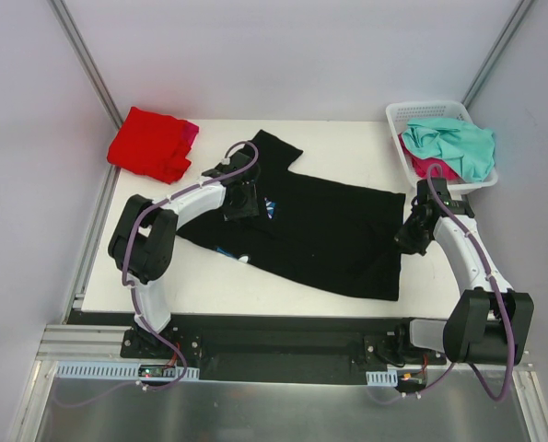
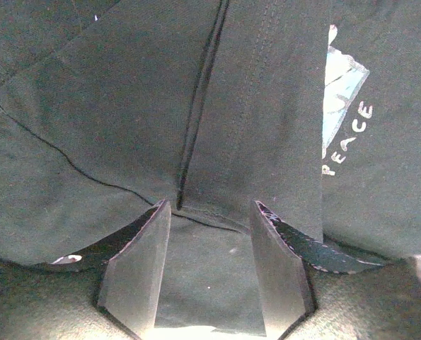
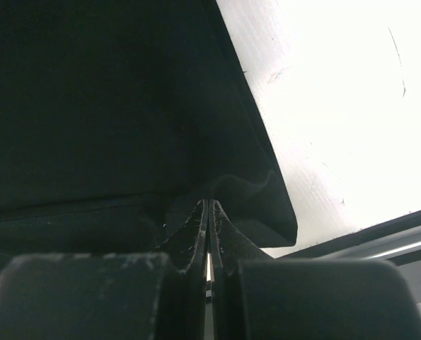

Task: Fold and stack the t-shirts

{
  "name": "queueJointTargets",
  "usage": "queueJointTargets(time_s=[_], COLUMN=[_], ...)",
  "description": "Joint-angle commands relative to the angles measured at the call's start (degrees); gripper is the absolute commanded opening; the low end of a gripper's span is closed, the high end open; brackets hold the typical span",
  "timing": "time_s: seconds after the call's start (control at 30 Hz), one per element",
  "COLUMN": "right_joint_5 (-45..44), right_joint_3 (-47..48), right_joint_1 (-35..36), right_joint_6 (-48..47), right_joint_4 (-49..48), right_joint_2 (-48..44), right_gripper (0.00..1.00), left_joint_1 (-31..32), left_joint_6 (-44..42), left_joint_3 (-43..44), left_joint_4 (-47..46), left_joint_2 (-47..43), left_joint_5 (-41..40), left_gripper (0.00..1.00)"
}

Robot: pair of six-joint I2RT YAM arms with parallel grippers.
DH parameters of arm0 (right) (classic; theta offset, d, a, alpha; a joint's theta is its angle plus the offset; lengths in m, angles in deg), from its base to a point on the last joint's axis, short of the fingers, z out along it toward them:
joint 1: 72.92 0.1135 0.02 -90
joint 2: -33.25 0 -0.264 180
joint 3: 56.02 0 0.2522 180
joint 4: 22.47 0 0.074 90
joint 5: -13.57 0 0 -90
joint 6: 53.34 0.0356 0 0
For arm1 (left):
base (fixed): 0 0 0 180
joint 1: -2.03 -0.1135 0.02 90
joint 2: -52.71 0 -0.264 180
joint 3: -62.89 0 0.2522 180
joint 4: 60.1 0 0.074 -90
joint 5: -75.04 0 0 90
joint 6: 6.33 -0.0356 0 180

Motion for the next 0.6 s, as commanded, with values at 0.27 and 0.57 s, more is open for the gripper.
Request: queueJointTargets(time_s=[0.27,0.57], right_joint_5=[0.74,0.74], right_joint_3=[2.32,2.67], right_joint_1=[-0.5,-0.59], right_joint_6=[-0.93,-1.19], right_joint_4=[1.98,2.33], right_joint_2=[-2.17,-2.26], right_gripper=[0.01,0.01], left_joint_1=[-0.61,-0.7], left_joint_6=[1.35,1.44], left_joint_3=[-1.79,-2.23], left_joint_4=[-2.65,-3.26], left_joint_2=[2.42,2.95], left_joint_5=[-0.69,-1.04], left_gripper=[0.39,0.06])
